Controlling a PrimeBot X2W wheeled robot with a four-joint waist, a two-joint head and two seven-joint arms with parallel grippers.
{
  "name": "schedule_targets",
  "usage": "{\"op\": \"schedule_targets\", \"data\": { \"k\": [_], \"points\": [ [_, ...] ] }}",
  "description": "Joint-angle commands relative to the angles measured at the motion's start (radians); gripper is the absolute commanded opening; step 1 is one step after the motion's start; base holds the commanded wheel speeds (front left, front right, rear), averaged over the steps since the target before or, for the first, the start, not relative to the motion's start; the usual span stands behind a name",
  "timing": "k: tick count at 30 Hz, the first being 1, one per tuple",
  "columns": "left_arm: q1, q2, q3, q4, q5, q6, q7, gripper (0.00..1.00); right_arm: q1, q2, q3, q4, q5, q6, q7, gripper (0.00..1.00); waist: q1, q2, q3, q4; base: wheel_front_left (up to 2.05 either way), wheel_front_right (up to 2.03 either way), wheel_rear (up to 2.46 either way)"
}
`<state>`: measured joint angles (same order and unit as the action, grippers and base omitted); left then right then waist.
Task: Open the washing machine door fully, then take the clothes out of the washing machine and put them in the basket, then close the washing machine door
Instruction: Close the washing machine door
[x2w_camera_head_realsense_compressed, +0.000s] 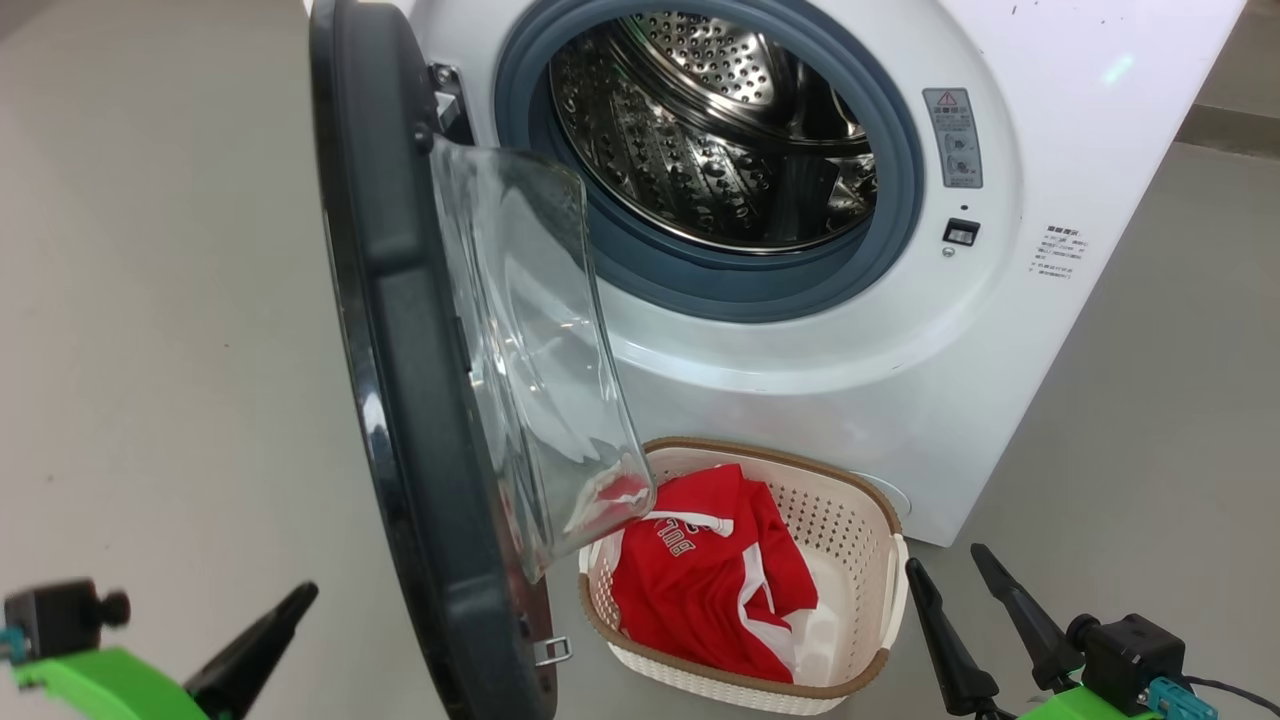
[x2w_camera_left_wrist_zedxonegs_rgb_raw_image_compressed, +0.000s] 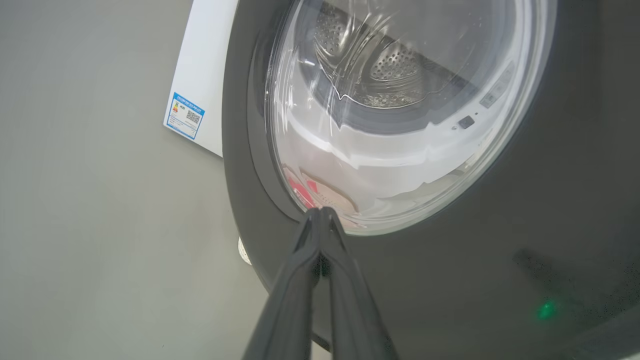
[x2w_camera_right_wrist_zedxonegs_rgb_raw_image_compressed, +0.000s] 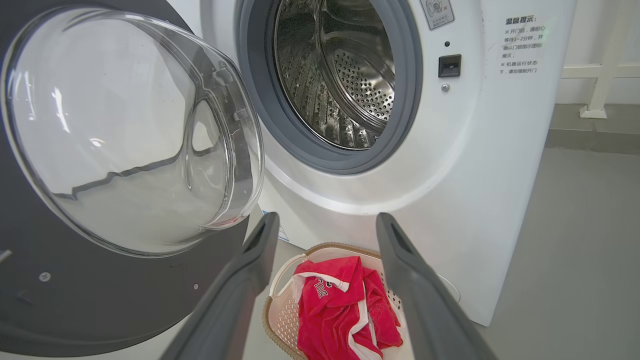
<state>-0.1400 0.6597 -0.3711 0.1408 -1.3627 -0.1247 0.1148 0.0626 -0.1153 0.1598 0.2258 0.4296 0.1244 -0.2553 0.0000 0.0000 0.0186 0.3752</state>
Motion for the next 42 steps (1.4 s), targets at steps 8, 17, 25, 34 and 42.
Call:
{"op": "schedule_targets", "data": {
  "k": [8,17,25,34,42],
  "points": [
    [0.005,-0.020,-0.006,0.109,0.028,-0.006,-0.169,0.87,-0.013,-0.014,0.026,-0.021,-0.002,0.006,-0.006,1.00,0.0000,0.0000,0.005,0.002,0.00,0.00,0.00],
    [0.005,-0.074,-0.071,0.210,0.049,-0.006,-0.318,1.00,-0.023,-0.021,0.029,-0.015,-0.001,0.006,-0.006,1.00,0.0000,0.0000,0.016,-0.004,0.00,0.00,0.00],
    [-0.023,-0.131,-0.074,0.319,0.184,-0.006,-0.375,1.00,-0.028,-0.023,0.027,-0.014,0.000,0.006,-0.006,1.00,0.0000,0.0000,0.019,-0.014,0.00,0.00,0.00],
    [0.002,-0.264,0.194,0.294,0.567,-0.006,-0.376,1.00,-0.030,-0.023,0.022,-0.017,-0.001,0.006,-0.006,1.00,0.0000,0.0000,0.020,-0.021,0.00,0.00,0.00],
    [0.061,-0.418,0.444,0.167,0.927,-0.005,-0.376,1.00,-0.033,-0.026,0.019,-0.022,-0.001,0.006,-0.006,1.00,0.0000,0.0000,0.018,-0.028,0.00,0.00,0.00]
  ]
}}
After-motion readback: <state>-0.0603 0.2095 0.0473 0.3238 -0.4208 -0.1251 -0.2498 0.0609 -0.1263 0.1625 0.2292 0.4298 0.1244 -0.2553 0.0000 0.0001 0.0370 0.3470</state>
